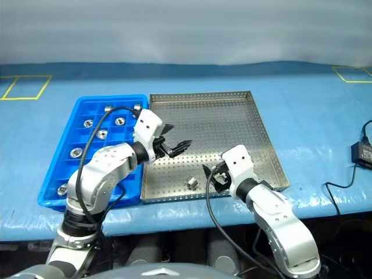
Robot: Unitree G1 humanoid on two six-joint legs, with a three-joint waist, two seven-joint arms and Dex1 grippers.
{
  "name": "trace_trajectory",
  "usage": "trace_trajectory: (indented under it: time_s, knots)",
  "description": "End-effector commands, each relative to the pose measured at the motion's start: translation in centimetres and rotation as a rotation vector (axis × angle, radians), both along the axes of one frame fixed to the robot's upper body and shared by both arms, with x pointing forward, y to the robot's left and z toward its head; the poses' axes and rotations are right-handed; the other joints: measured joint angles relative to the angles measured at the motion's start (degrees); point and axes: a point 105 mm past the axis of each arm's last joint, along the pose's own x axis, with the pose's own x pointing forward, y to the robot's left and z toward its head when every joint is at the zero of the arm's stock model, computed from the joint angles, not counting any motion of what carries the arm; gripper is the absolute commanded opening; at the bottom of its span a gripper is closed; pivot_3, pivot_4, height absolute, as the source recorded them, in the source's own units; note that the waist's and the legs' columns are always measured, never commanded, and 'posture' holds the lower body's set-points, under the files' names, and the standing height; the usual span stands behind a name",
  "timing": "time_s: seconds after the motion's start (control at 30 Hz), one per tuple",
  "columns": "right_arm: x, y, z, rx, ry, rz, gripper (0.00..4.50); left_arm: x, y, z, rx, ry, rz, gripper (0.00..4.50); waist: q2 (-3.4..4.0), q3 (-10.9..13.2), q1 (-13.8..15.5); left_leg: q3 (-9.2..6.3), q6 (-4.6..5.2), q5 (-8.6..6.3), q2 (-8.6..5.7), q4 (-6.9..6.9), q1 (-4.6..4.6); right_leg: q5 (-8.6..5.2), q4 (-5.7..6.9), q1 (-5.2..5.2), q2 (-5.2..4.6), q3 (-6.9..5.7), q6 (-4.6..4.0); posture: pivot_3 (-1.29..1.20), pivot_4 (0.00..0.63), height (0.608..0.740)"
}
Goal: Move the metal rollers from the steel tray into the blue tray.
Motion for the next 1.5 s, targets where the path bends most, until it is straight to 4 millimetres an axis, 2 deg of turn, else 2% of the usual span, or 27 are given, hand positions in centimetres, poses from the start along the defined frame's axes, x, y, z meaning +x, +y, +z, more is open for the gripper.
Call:
trace_trajectory:
  time_s: [0.03, 0.2, 0.37, 0.6, 0.87, 1.03, 1.13, 1.3, 1.37, 1.5]
  knots:
    - [1.0, -0.3, 0.2, -0.005, -0.008, -0.075, 4.29, -2.2, -0.8, -0.6, 0.043, -0.018, -0.158, 4.34, 0.01, 0.0, -0.4, 0.03, 0.0, 0.0, 0.0, 0.0, 0.01, 0.0, 0.01, -0.01, 0.01, 0.08, 0.0, -0.16, 0.15, 0.74]
    - [1.3, 0.7, -0.3, 0.013, 0.04, -0.065, 4.29, -4.8, 0.2, -1.8, 0.084, -0.051, -0.266, 4.34, 0.05, 0.0, -0.7, 0.19, 0.04, -0.03, 0.0, -0.03, -0.03, 0.18, -0.01, -0.13, -0.23, 0.37, -0.26, -0.12, 0.15, 0.74]
    - [0.6, 2.4, -0.2, 0.015, 0.071, 0.041, 4.29, -5.3, 2.6, -2.4, 0.065, -0.076, -0.133, 4.34, 0.05, 0.0, -0.4, 0.25, 0.07, -0.06, -0.02, -0.1, -0.13, 0.18, -0.04, -0.29, -0.41, 0.37, -0.27, -0.08, 0.15, 0.74]
    - [-0.7, 4.1, -0.5, 0.024, 0.17, 0.177, 4.29, -7.1, 3.7, -2.6, 0.035, -0.087, -0.089, 4.34, 0.06, 0.0, 1.0, 0.29, 0.08, -0.06, -0.02, -0.1, -0.15, 0.07, -0.03, -0.53, -0.41, 0.32, -0.07, -0.01, 0.15, 0.74]
    - [-1.5, 6.1, -1.7, 0.022, 0.246, 0.257, 4.29, -7.5, 4.2, -3.2, -0.012, -0.065, -0.039, 4.34, 0.06, 0.0, 2.0, 0.3, 0.1, -0.07, -0.02, -0.1, -0.15, 0.03, -0.04, -0.58, -0.44, 0.26, 0.0, 0.02, 0.15, 0.74]
    - [-1.6, 6.2, -3.4, -0.007, 0.295, 0.244, 4.29, -7.6, 4.2, -3.2, -0.015, -0.069, -0.036, 4.34, 0.06, 0.0, 2.1, 0.3, 0.11, -0.08, -0.02, -0.1, -0.15, 0.03, -0.05, -0.58, -0.43, 0.23, 0.01, 0.03, 0.15, 0.74]
    - [-1.2, 5.5, -3.9, -0.014, 0.31, 0.206, 3.69, -7.6, 4.2, -3.2, -0.014, -0.073, -0.035, 4.37, 0.06, 0.0, 2.2, 0.31, 0.11, -0.08, -0.03, -0.1, -0.16, 0.04, -0.05, -0.57, -0.43, 0.23, 0.0, 0.04, 0.15, 0.74]
    - [-1.0, 4.7, -3.5, -0.03, 0.296, 0.19, 2.03, -7.7, 4.1, -3.1, -0.019, -0.082, -0.031, 4.37, 0.06, 0.0, 2.3, 0.31, 0.11, -0.08, -0.03, -0.1, -0.16, 0.03, -0.05, -0.57, -0.42, 0.23, 0.02, 0.06, 0.15, 0.74]
    - [-0.7, 4.6, -2.6, -0.035, 0.272, 0.197, 1.36, -7.7, 4.2, -2.9, -0.024, -0.09, -0.018, 4.37, 0.06, 0.0, 2.3, 0.31, 0.11, -0.08, -0.03, -0.1, -0.16, 0.03, -0.05, -0.57, -0.42, 0.23, 0.02, 0.07, 0.15, 0.74]
    - [0.0, 5.0, -0.5, -0.043, 0.203, 0.249, 1.31, -7.5, 4.6, -2.4, -0.042, -0.121, 0.04, 4.37, 0.07, 0.1, 2.5, 0.34, 0.11, -0.08, -0.03, -0.1, -0.17, 0.05, -0.04, -0.55, -0.39, 0.25, 0.06, 0.12, 0.15, 0.74]
